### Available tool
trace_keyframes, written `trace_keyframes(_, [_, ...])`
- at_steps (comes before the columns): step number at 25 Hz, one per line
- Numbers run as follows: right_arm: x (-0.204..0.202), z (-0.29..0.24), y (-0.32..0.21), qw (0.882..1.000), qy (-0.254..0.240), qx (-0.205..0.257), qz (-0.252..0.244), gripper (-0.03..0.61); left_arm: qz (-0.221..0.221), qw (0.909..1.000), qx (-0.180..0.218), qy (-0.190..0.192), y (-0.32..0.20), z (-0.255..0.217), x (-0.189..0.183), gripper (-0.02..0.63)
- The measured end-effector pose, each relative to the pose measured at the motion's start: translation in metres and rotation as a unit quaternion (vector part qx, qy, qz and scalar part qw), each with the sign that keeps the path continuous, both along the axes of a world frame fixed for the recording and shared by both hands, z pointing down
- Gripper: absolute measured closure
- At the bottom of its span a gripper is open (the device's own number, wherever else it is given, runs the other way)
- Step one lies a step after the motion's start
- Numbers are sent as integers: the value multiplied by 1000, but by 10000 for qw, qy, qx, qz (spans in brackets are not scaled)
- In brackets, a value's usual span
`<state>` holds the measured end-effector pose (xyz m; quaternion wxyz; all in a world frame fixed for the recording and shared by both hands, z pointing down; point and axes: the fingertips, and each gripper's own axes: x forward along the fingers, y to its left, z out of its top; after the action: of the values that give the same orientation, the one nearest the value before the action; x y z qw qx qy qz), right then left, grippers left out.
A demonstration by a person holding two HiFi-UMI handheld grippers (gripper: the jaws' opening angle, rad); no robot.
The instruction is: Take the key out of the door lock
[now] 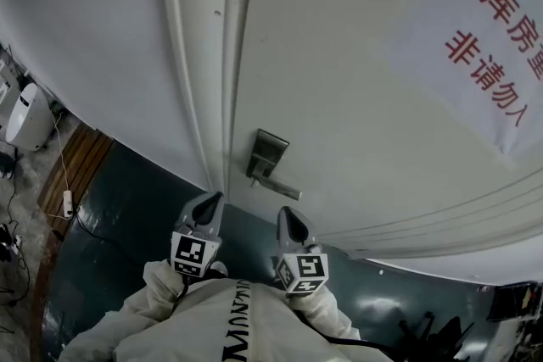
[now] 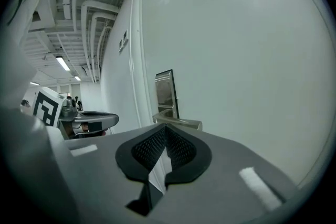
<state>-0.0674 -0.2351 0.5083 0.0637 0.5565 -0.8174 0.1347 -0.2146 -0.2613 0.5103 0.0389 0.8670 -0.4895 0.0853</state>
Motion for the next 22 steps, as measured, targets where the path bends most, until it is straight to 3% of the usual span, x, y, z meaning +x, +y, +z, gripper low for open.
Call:
trace_keyframes(6, [-5, 4, 10, 9983, -261, -30, 524, 577, 379, 9992, 105, -18, -4, -1, -5, 614])
trace_keyframes(15, [11, -1, 33, 9956, -195, -17, 918, 577, 607, 9981, -66, 125, 1, 12, 6, 615])
trace_keyframes(18, [19, 1, 35, 9954, -193, -40, 938, 577, 570, 9968, -428, 349, 0, 23, 17, 614])
trace_keyframes(22, [28, -2, 39, 9954, -135, -12, 944, 577, 597, 9860, -1212, 978, 0, 42, 30, 614])
